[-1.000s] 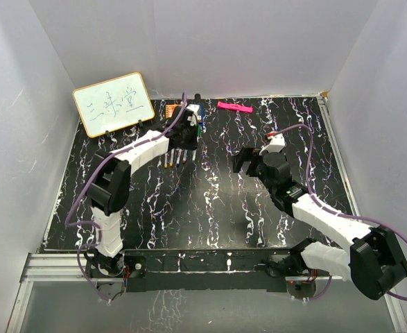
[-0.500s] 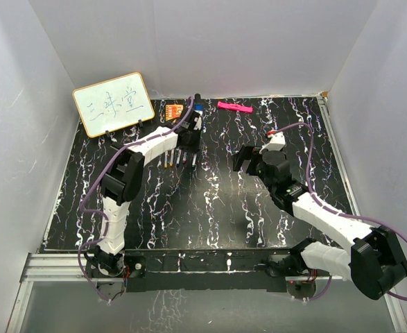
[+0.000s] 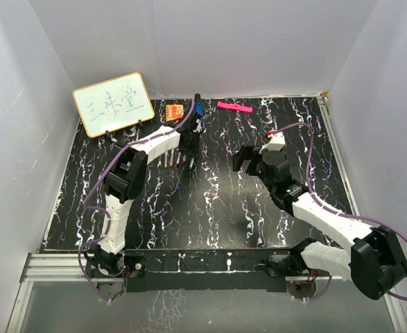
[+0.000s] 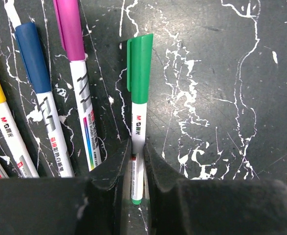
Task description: Insert the pens into the pen caps
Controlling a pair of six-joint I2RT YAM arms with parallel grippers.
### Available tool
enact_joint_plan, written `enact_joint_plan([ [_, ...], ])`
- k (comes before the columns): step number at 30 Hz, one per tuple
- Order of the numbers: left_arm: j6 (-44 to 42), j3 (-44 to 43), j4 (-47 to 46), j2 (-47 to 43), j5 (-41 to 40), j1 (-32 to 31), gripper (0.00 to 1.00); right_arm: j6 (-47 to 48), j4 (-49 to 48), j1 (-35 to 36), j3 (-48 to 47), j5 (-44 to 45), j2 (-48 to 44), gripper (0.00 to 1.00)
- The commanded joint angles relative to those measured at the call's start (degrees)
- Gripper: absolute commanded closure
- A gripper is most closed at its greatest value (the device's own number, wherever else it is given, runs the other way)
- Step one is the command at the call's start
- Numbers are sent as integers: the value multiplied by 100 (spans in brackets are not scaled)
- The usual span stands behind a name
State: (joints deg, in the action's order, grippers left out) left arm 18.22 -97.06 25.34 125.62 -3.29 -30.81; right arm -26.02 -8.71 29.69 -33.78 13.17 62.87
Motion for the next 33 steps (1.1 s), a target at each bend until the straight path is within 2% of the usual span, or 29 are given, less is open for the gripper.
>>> enact_joint_plan([
  [1, 59, -159, 280, 115, -146, 37, 86, -61, -287, 19, -155, -3, -31, 2],
  [7, 83, -204, 280, 109, -164, 31, 78, -52, -281, 18, -150, 15, -15, 2],
  [12, 85, -284, 312, -93, -196, 35, 77, -52, -286, 19, -146, 58, -30, 2],
  [20, -33, -318, 281, -1022, -409, 31, 73, -35, -309, 19, -173, 132, -15, 2],
  [24, -59, -42, 95, -1659, -536, 30, 67, -26, -335, 18, -185, 232, 26, 2],
  [26, -64, 137, 27, -1967, -620, 29, 59, -63, -295, 19, -206, 439, 55, 2],
  [27, -68, 253, -3, -2128, -676, 31, 51, -89, -258, 19, -231, 572, 83, 2],
  [28, -72, 388, -32, -2280, -756, 37, 38, -107, -203, 14, -280, 754, 122, 2],
  [29, -76, 531, -56, -2437, -837, 32, 13, -115, -133, 11, -325, 933, 179, 2],
  [30, -80, 686, -82, -2579, -944, 33, 3, -106, -46, 5, -388, 1109, 244, 2],
  [33, -107, 1156, -109, -3028, -1418, 71, 2, -90, 144, -203, -551, 1295, 453, 2],
])
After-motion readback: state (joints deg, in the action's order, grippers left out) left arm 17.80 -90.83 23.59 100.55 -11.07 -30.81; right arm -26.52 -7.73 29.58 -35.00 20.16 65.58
